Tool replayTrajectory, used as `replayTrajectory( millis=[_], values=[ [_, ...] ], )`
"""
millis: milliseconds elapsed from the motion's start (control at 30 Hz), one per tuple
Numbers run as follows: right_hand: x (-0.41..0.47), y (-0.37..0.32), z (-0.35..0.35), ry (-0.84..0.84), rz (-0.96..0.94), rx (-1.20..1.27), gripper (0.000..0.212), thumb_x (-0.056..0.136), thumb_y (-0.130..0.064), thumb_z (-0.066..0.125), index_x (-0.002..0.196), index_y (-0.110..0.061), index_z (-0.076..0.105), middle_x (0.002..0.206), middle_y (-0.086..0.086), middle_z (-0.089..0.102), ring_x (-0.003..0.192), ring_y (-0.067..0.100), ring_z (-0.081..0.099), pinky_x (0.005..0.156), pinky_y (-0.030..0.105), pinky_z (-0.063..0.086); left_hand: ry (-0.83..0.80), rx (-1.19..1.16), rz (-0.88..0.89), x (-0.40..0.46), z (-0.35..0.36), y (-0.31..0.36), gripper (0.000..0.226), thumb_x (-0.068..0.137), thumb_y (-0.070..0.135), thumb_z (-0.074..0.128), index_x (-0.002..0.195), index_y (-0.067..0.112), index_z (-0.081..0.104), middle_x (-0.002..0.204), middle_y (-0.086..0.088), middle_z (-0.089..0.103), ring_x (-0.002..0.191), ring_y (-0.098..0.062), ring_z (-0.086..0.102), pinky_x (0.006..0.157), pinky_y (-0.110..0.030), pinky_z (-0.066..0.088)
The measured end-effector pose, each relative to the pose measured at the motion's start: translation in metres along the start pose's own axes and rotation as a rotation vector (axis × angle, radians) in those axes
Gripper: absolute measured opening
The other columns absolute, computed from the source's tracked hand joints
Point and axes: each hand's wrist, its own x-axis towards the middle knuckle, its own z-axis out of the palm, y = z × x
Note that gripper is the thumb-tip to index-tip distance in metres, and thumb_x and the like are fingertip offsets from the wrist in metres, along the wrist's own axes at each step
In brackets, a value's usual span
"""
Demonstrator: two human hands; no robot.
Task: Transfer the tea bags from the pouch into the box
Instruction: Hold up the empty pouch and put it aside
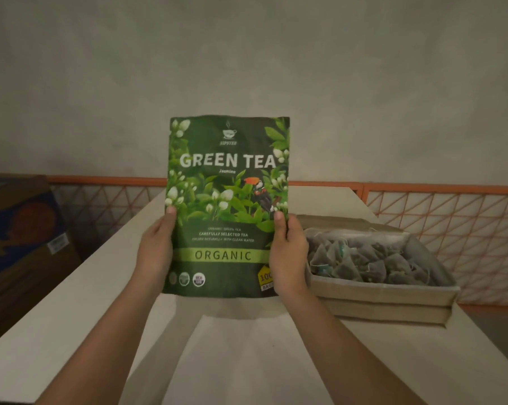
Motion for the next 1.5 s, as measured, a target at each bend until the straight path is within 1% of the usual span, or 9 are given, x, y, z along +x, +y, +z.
replayTrajectory(
  millis=[167,333,567,733,900,1033,1133,1333,1500],
  values=[
    [-0.001,0.004,-0.001,-0.055,0.123,0.122,0.031,0.103,-0.035,0.039,0.092,-0.014,0.059,0.083,-0.004,0.063,0.072,-0.004,0.058,0.062,0.016,0.046,0.129,0.193,0.136,-0.003,0.002,-0.018,0.041,0.108,0.041,0.037,0.112,0.016,0.068,0.105,-0.004,0.067,0.101,-0.026,0.061,0.084,-0.035,0.043],
    [-0.018,0.015,0.002,-0.073,0.037,-0.114,0.044,0.101,-0.043,0.037,0.089,-0.006,0.058,0.071,0.004,0.061,0.065,0.019,0.058,0.06,0.041,0.047,0.225,0.232,0.228,-0.003,0.005,-0.019,0.046,0.109,0.039,0.032,0.121,0.01,0.066,0.111,-0.007,0.066,0.097,-0.02,0.055,0.082,-0.03,0.036],
    [-0.015,0.007,-0.003,-0.008,-0.155,-0.211,0.05,0.095,-0.05,0.033,0.082,-0.009,0.056,0.062,0.001,0.053,0.057,0.024,0.052,0.052,0.044,0.043,0.278,0.474,0.257,-0.005,-0.005,-0.016,0.051,0.109,0.044,0.026,0.115,0.009,0.063,0.096,-0.01,0.063,0.091,-0.034,0.057,0.071,-0.038,0.035],
    [-0.001,0.003,-0.007,-0.188,-0.04,-0.155,0.036,0.1,-0.041,0.044,0.077,-0.016,0.054,0.068,-0.001,0.06,0.063,0.014,0.058,0.058,0.037,0.047,0.218,0.313,0.252,0.0,-0.009,-0.014,0.046,0.11,0.039,0.03,0.112,0.008,0.063,0.096,-0.004,0.062,0.092,-0.026,0.056,0.076,-0.035,0.037],
    [0.024,-0.016,-0.008,-0.29,-0.017,0.038,0.02,0.098,-0.029,0.054,0.115,-0.019,0.058,0.104,-0.008,0.067,0.097,0.009,0.063,0.078,0.027,0.051,0.098,0.298,0.26,-0.006,-0.01,-0.007,0.029,0.109,0.036,0.036,0.104,0.018,0.057,0.085,0.009,0.06,0.079,-0.009,0.056,0.067,-0.027,0.042],
    [0.039,-0.027,-0.013,-0.342,0.004,-0.003,0.016,0.099,-0.021,0.054,0.114,-0.016,0.056,0.1,-0.007,0.065,0.093,0.009,0.06,0.073,0.026,0.047,-0.042,0.191,0.154,0.003,-0.015,-0.003,0.014,0.105,0.023,0.05,0.118,0.022,0.056,0.101,0.005,0.067,0.094,-0.019,0.066,0.078,-0.034,0.05],
    [0.043,-0.025,-0.015,-0.455,0.096,-0.021,0.016,0.099,-0.018,0.053,0.114,-0.019,0.056,0.105,-0.005,0.066,0.101,0.014,0.061,0.086,0.035,0.049,-0.093,-0.003,0.054,0.011,-0.022,0.005,0.03,0.096,0.015,0.063,0.124,0.026,0.059,0.113,0.001,0.072,0.098,-0.021,0.071,0.086,-0.041,0.056],
    [0.045,-0.028,-0.01,-0.438,0.141,0.038,0.023,0.099,-0.035,0.052,0.108,-0.017,0.061,0.107,0.002,0.069,0.103,0.021,0.064,0.095,0.044,0.049,-0.123,-0.046,0.058,0.012,-0.021,0.013,0.012,0.099,0.026,0.061,0.106,0.022,0.07,0.086,0.006,0.079,0.071,-0.008,0.075,0.062,-0.024,0.057],
    [0.048,-0.019,-0.011,-0.354,0.221,0.165,0.02,0.098,-0.022,0.055,0.097,-0.007,0.067,0.099,0.014,0.073,0.096,0.032,0.068,0.087,0.045,0.055,-0.164,-0.046,-0.02,0.013,-0.021,0.015,0.021,0.104,0.03,0.052,0.093,0.022,0.068,0.071,0.007,0.077,0.056,-0.005,0.071,0.052,-0.018,0.053]
  ],
)
